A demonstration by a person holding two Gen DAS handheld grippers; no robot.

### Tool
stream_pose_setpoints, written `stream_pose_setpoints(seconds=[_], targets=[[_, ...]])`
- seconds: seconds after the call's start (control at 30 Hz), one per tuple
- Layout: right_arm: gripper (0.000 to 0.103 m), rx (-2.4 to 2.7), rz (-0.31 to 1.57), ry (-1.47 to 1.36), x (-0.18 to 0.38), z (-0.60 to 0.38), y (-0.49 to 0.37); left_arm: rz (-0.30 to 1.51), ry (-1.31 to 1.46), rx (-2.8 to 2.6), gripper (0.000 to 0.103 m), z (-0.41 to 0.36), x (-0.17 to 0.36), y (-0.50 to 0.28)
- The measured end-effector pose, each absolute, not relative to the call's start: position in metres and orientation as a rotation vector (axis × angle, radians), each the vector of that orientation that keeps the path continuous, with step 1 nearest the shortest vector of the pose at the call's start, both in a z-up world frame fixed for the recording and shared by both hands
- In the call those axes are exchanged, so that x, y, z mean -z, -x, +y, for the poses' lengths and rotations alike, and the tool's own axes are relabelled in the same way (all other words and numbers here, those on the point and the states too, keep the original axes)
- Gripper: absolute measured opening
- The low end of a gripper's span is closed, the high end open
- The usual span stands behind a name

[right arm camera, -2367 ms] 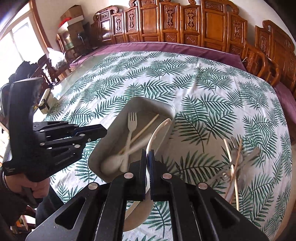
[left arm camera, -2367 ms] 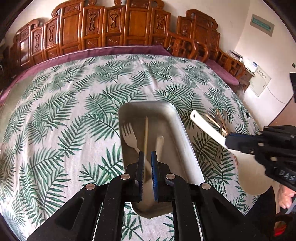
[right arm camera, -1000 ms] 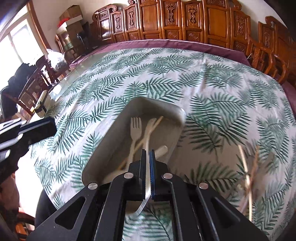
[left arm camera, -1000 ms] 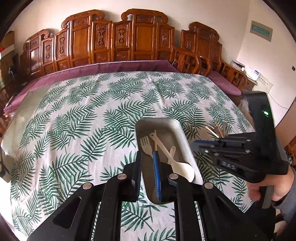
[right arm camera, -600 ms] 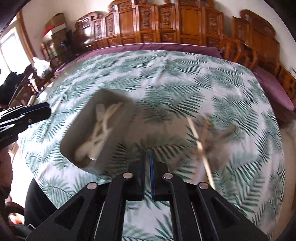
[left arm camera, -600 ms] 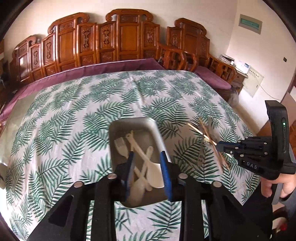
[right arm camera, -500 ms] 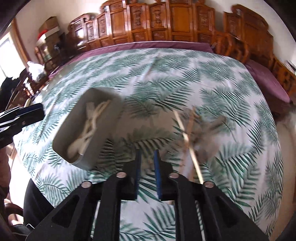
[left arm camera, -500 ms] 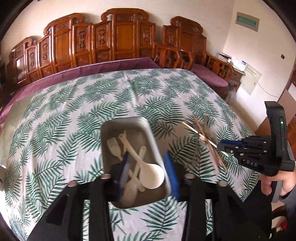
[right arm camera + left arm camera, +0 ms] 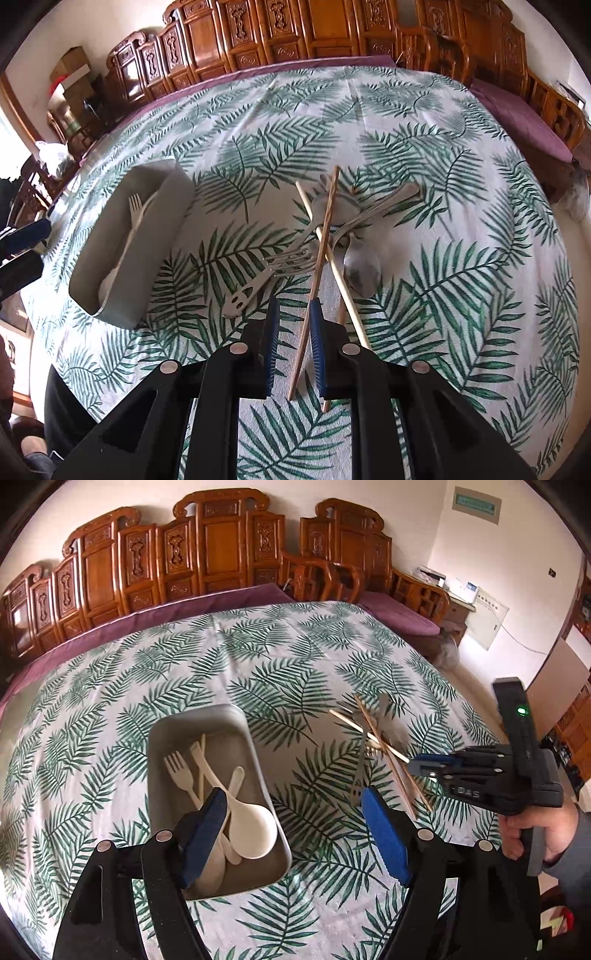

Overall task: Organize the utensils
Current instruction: 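Move both tools back toward the remaining chopsticks and metal spoons, then grasp a wooden chopstick with the right tool while the left tool grasps a metal spoon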

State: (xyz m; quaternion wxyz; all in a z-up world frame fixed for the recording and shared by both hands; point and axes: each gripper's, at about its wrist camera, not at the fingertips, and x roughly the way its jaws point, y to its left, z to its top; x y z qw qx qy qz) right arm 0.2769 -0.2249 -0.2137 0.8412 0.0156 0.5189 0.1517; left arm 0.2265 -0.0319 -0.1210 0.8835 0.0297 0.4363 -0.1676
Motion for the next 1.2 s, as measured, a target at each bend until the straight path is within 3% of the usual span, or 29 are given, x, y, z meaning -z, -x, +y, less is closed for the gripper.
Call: stream_pose_setpoints(seconds=[0.6, 0.7, 1.2], targets=[[0.018, -0.279, 1.164, 0.02, 0.251, -0.22, -0.301, 0.963, -0.104, 0.372, 0.072, -0.057, 0.14, -0.224], [0.007, -0.285, 1.156, 0.002, 0.252, -0.225, -0.299, 0.97, -0.111, 0.37, 0.072, -0.06, 0.141, -0.226], [0.006, -0.356, 1.04, -0.133, 0.219, -0.267, -0.266, 1.01, -0.163, 0.373, 0.072, -0.102, 0.166, -0.245]])
